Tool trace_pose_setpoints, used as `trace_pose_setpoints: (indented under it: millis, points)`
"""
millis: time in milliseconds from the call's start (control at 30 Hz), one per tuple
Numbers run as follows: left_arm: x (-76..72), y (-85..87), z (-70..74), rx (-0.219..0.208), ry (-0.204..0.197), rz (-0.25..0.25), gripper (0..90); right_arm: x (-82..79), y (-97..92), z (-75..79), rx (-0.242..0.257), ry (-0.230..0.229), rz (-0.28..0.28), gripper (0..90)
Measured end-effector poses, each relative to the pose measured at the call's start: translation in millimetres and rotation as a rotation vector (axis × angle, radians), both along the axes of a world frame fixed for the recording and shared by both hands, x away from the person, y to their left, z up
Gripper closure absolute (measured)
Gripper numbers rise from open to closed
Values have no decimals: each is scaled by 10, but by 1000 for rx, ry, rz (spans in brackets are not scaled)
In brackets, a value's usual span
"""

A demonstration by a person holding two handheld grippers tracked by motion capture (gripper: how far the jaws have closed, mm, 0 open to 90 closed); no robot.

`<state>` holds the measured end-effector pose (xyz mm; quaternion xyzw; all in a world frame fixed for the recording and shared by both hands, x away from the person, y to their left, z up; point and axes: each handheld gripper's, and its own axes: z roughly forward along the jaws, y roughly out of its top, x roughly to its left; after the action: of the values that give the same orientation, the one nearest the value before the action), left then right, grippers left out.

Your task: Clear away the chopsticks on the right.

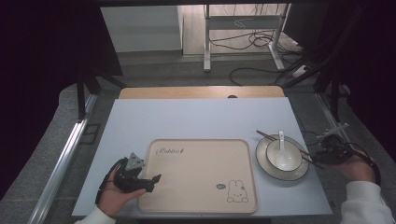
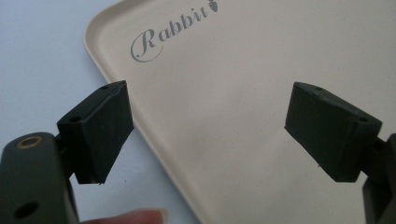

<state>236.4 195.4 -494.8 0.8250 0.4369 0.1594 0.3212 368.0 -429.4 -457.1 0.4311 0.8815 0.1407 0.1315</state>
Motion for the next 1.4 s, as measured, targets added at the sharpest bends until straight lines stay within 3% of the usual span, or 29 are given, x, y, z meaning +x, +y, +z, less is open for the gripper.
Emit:
trace_pose_setpoints:
  millis: [200, 600, 967, 1100, 1167, 1267, 1400]
  points:
    - [-2, 2, 1, 0, -1, 0, 154, 46, 17, -61, -15, 27, 20, 731]
    - [0, -1, -5, 2, 1, -4, 153, 36, 23, -83, -14, 20, 66, 804]
    - [-1, 5, -2, 3, 0, -5, 153, 8, -3, -15, -11, -25, 55, 830]
    - [0, 5, -4, 2, -1, -3, 153, -1, -29, 61, 24, -66, 26, 833]
    - [0, 6, -2, 1, -4, -2, 153, -14, -35, 132, 58, -98, 7, 833]
    - [0, 9, 3, 0, -2, -1, 153, -52, -7, 285, 150, -144, -7, 834]
    - [-3, 15, 5, -3, -6, 5, 153, -125, 133, 430, 201, -170, -17, 834]
